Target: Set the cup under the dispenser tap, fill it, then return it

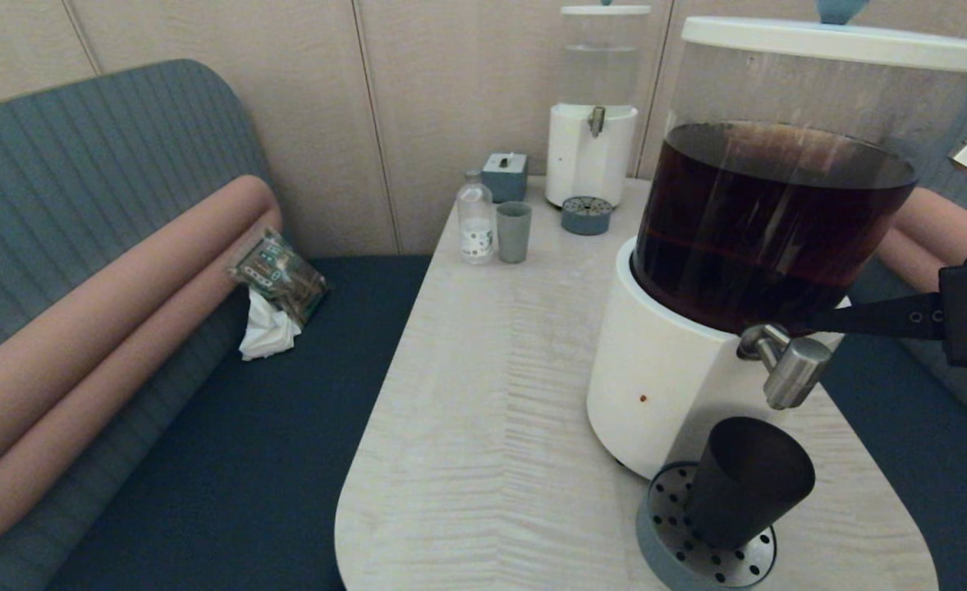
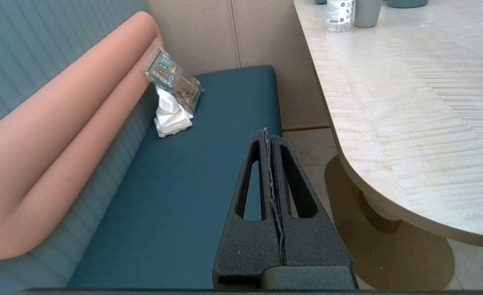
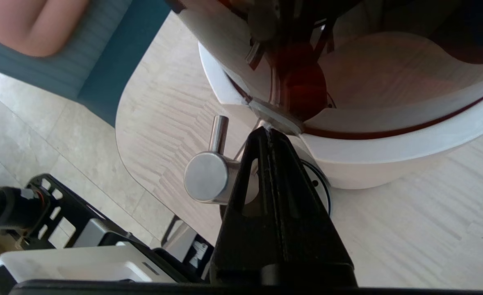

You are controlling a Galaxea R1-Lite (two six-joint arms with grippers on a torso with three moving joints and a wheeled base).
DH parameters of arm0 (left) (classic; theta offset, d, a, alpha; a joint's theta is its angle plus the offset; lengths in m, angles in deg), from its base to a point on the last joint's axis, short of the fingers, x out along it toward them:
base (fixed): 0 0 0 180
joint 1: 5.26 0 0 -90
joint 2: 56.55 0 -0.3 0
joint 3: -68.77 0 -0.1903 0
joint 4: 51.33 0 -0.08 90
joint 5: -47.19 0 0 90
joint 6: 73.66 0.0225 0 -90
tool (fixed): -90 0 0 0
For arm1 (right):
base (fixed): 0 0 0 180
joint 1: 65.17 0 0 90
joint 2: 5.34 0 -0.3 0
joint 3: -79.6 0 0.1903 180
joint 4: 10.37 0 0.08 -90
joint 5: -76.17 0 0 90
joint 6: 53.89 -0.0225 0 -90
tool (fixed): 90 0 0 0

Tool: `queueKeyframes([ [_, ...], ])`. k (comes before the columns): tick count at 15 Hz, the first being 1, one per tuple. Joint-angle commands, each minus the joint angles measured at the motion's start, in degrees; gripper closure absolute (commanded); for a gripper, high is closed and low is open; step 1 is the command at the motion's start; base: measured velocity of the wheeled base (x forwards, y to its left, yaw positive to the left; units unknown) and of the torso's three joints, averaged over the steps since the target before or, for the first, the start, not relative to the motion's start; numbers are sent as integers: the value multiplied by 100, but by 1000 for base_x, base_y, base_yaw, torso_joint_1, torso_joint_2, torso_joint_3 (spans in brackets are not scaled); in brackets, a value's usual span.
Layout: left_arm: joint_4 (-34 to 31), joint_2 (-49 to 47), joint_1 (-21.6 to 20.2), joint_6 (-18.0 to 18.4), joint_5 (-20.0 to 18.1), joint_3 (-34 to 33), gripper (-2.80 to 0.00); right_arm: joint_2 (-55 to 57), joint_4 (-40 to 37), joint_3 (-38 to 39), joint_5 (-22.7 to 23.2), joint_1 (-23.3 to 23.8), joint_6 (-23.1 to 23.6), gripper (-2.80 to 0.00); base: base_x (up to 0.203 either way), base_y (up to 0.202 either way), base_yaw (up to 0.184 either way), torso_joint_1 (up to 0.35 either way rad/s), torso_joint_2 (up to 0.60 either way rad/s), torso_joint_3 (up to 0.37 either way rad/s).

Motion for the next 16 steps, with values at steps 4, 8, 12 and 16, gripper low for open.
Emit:
queueKeyframes([
  [4,4,-7,-2,2,-2,-229,0,43,-5,43,15,-84,24,0,0,0,0,0,0,0],
  [8,4,-7,-2,2,-2,-229,0,34,-5,51,15,-304,32,0,0,0,0,0,0,0],
  [12,4,-7,-2,2,-2,-229,0,84,-5,95,6,-389,268,0,0,0,0,0,0,0],
  [16,4,-7,-2,2,-2,-229,0,229,152,126,-1,-389,384,0,0,0,0,0,0,0],
])
